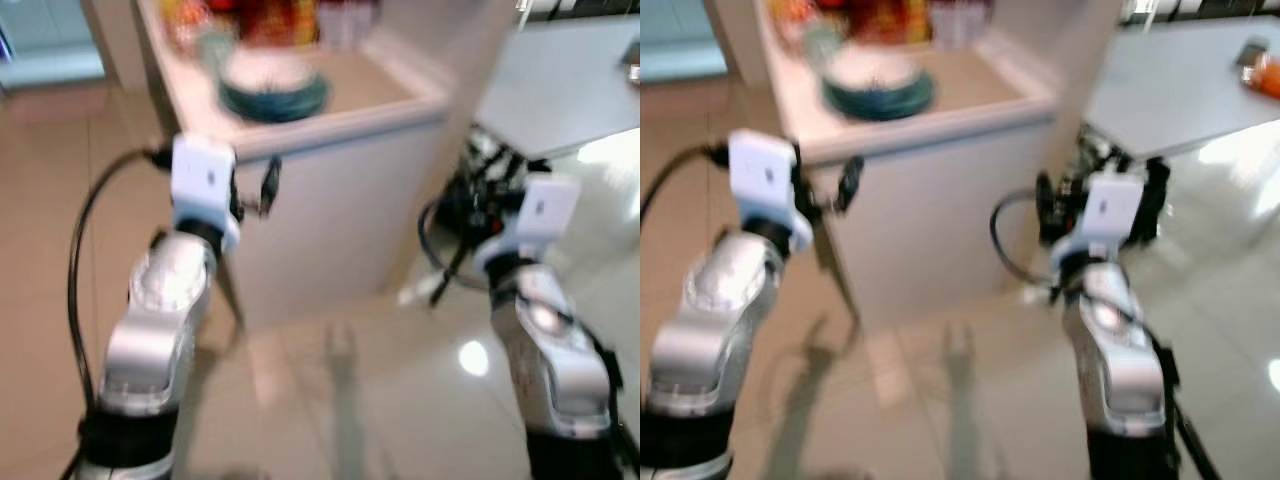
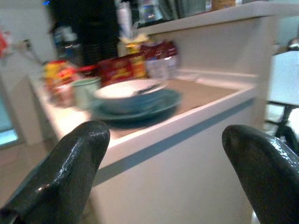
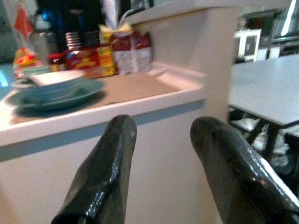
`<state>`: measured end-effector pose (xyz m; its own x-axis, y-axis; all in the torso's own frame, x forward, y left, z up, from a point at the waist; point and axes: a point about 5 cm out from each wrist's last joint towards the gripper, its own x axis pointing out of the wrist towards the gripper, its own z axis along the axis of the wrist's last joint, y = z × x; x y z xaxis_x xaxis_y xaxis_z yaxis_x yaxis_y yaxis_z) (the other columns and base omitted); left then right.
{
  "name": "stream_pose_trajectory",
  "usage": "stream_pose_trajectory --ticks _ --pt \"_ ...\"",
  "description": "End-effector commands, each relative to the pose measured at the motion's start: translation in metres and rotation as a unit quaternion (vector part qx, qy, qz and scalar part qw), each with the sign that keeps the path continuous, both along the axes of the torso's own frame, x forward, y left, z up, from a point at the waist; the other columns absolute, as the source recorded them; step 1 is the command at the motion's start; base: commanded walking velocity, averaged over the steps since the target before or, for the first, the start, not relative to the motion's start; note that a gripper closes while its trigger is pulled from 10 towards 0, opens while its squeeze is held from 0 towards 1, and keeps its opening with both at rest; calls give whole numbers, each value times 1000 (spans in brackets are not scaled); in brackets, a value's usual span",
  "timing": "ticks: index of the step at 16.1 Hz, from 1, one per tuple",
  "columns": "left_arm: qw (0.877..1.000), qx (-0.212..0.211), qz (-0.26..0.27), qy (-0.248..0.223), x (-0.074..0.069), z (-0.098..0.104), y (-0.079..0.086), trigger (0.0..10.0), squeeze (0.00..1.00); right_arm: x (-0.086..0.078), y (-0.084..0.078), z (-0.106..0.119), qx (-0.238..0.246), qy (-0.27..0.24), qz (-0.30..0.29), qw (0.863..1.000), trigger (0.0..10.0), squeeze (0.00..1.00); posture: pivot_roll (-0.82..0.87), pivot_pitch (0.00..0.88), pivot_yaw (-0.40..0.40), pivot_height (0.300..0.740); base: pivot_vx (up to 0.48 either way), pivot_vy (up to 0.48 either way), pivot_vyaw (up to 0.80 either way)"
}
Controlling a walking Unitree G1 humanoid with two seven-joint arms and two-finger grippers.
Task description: Setting the table
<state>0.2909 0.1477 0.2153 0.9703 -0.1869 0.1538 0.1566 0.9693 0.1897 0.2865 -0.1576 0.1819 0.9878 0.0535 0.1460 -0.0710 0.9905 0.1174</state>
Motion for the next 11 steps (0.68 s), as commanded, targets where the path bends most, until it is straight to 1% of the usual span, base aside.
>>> stream_pose_trajectory --ticks 1,2,3,7,8,9,11 --pt "1000 17 4 -19 -1 6 0 10000 0 1 0 5 -6 -10 1 1000 10000 0 78 7 -45 740 0 0 0" --pt "999 44 7 -24 -1 7 -1 10000 0 1 0 5 -6 -10 1 1000 10000 0 82 8 -47 740 0 -394 0" --pt "998 57 14 -25 -1 5 -1 10000 0 1 2 4 -5 -9 3 1000 10000 0 82 8 -50 740 0 -480 0" --pt "999 46 16 -20 -2 3 1 10000 0 2 4 4 -5 -8 7 1000 10000 0 87 9 -59 740 0 -480 0" --pt "999 34 20 -21 -3 2 1 10000 0 3 4 3 -5 -7 8 1000 10000 0 88 7 -59 740 0 -420 0" --pt "999 24 24 -7 -2 -1 2 10000 0 3 4 3 -6 -7 8 1000 10000 0 88 5 -61 740 0 0 0" --pt "999 27 21 -14 -3 0 0 10000 0 5 2 3 -8 -5 1 1000 10000 0 88 1 -58 740 0 0 0"
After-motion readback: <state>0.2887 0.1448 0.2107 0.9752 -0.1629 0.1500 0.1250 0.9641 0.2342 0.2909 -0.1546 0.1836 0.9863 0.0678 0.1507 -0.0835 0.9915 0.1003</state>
